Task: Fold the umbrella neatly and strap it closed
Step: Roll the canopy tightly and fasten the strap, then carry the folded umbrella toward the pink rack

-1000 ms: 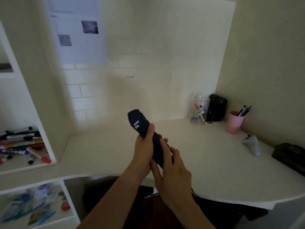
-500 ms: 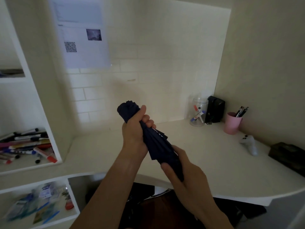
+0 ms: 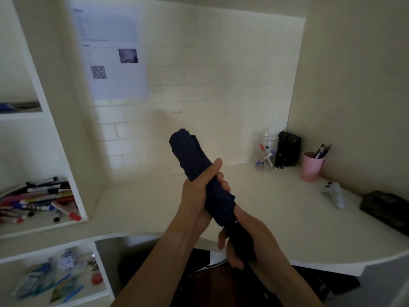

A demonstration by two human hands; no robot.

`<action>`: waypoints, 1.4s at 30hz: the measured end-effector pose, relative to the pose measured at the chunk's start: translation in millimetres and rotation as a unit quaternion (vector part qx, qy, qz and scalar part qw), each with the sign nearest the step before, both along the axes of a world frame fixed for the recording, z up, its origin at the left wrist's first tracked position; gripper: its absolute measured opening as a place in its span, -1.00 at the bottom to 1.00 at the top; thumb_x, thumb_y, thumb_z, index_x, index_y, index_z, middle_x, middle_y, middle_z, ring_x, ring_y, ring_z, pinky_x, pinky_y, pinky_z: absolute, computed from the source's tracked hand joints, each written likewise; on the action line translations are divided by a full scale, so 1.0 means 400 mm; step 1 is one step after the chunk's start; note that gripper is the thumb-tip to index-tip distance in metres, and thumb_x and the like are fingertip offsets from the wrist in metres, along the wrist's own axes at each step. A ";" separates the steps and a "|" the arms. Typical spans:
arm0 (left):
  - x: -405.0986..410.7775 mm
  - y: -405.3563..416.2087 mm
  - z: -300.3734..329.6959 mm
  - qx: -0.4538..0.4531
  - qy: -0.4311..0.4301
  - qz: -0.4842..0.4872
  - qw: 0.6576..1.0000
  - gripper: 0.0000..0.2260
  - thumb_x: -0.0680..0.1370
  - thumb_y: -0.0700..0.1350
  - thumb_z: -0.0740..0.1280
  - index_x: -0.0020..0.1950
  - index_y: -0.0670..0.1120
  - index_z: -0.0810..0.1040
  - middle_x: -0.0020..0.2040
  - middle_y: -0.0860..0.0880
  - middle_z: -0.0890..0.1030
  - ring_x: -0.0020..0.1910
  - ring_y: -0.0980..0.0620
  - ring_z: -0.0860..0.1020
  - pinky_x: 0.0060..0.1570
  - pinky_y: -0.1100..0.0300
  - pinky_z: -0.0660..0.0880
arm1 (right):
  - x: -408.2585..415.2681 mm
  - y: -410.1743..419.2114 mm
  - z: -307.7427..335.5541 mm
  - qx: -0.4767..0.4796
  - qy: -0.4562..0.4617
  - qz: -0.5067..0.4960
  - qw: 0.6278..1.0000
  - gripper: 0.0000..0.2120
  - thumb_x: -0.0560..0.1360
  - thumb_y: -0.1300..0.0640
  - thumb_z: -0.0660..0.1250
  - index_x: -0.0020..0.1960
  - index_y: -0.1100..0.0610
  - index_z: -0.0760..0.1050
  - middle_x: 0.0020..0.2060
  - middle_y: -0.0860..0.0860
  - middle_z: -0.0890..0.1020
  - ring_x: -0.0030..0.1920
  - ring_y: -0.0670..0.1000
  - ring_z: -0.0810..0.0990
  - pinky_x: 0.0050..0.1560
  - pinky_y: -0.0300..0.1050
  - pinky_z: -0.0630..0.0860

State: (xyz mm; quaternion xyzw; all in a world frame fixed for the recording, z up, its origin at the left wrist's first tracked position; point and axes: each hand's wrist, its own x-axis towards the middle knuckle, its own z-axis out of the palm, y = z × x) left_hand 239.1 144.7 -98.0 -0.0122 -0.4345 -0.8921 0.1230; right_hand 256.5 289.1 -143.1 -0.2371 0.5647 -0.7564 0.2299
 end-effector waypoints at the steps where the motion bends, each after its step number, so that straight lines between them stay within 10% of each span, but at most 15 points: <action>1: -0.005 0.002 0.008 -0.010 -0.010 0.038 0.999 -0.76 0.38 -0.07 0.58 -0.27 -0.12 0.54 -0.36 -0.05 0.55 -0.44 0.00 0.53 -0.34 0.13 0.56 | 0.005 -0.003 -0.005 0.017 0.020 -0.041 0.999 -0.61 0.55 -0.09 0.26 0.08 0.26 0.49 -0.34 0.28 0.60 -0.57 0.08 0.42 -0.55 -0.20 0.37; 5: 0.009 0.026 0.000 0.018 0.048 0.020 0.998 -0.82 0.44 -0.08 0.54 -0.15 -0.11 0.58 -0.27 -0.08 0.57 -0.33 -0.02 0.57 -0.23 0.09 0.59 | 0.016 0.013 -0.019 -0.025 -0.026 -0.166 0.985 -0.72 0.50 0.01 0.33 -0.03 0.25 0.47 -0.46 0.19 0.42 -0.63 -0.05 0.30 -0.62 -0.30 0.24; 10: 0.052 0.077 -0.061 -0.020 0.089 -0.126 0.988 -0.77 0.44 -0.08 0.54 -0.05 -0.15 0.56 -0.24 -0.12 0.56 -0.25 -0.11 0.59 0.01 -0.01 0.58 | 0.026 0.020 -0.011 -0.085 -0.191 -0.084 0.974 -0.66 0.59 0.03 0.12 -0.21 0.24 0.44 -0.54 0.13 0.33 -0.67 -0.03 0.16 -0.68 -0.29 0.12; 15: 0.071 0.070 -0.050 -0.167 -0.008 0.034 0.985 -0.69 0.47 -0.12 0.53 -0.34 -0.15 0.45 -0.44 -0.13 0.45 -0.50 -0.06 0.40 -0.21 -0.05 0.47 | 0.057 0.046 -0.025 0.186 0.181 -0.332 0.907 -0.90 0.63 0.20 0.19 0.05 0.05 0.45 -0.16 -0.03 0.70 -0.15 -0.04 0.65 -0.16 -0.10 0.55; 17: 0.069 0.041 -0.064 -0.353 -0.039 0.109 0.928 -0.65 0.46 -0.06 0.52 -0.40 -0.10 0.43 -0.47 -0.09 0.50 -0.50 -0.05 0.43 -0.31 0.05 0.45 | 0.099 0.081 -0.005 0.258 0.319 -0.395 0.822 -0.84 0.58 0.21 0.25 0.08 -0.02 0.45 -0.02 -0.16 0.64 -0.03 -0.17 0.60 -0.02 -0.15 0.53; 23: 0.072 0.046 -0.140 -0.793 0.107 0.217 0.559 -0.78 0.45 0.04 0.35 -0.10 0.01 0.33 -0.28 0.03 0.49 -0.34 -0.05 0.49 -0.36 0.15 0.35 | 0.232 0.141 0.086 0.450 0.585 -0.378 0.559 -0.52 0.41 0.12 0.42 0.31 0.08 0.46 0.22 -0.03 0.53 0.24 0.01 0.47 0.24 -0.06 0.45; 27: 0.111 0.132 -0.162 -0.781 0.274 0.227 0.513 -0.76 0.27 -0.08 0.46 -0.20 -0.06 0.44 -0.42 0.01 0.48 -0.52 -0.03 0.44 -0.47 0.21 0.17 | 0.208 0.187 0.084 0.661 0.540 -0.265 0.448 -0.18 0.29 -0.14 0.44 0.48 0.05 0.29 0.28 0.06 0.53 0.32 0.13 0.48 0.36 0.13 0.39; 32: 0.143 0.226 -0.158 -0.780 0.364 0.173 0.478 -0.61 0.25 0.05 0.49 -0.04 -0.03 0.46 -0.24 -0.02 0.54 -0.31 -0.03 0.49 -0.32 0.15 0.27 | 0.239 0.308 0.044 0.720 0.435 -0.252 0.479 -0.60 0.40 -0.14 0.34 0.15 -0.02 0.33 -0.15 -0.08 0.58 -0.25 -0.01 0.57 -0.22 -0.05 0.55; 38: 0.161 0.410 -0.155 -0.789 0.415 0.028 0.452 -0.48 0.40 0.27 0.36 0.24 0.04 0.42 0.00 0.04 0.60 -0.19 0.00 0.62 -0.30 0.15 0.44 | 0.347 0.549 -0.059 0.694 0.410 -0.363 0.467 -0.58 0.35 -0.03 0.43 0.15 -0.03 0.38 -0.14 -0.07 0.56 -0.22 -0.01 0.55 -0.12 0.00 0.54; 42: 0.186 0.604 -0.189 -0.799 0.457 -0.010 0.390 -0.53 0.39 0.24 0.39 0.17 0.00 0.47 -0.06 0.03 0.65 -0.32 -0.01 0.62 -0.45 0.12 0.50 | 0.451 0.778 -0.086 0.660 0.306 -0.357 0.586 -0.31 0.36 -0.27 0.39 0.42 -0.15 0.26 0.08 -0.12 0.60 0.01 -0.06 0.57 0.07 -0.07 0.55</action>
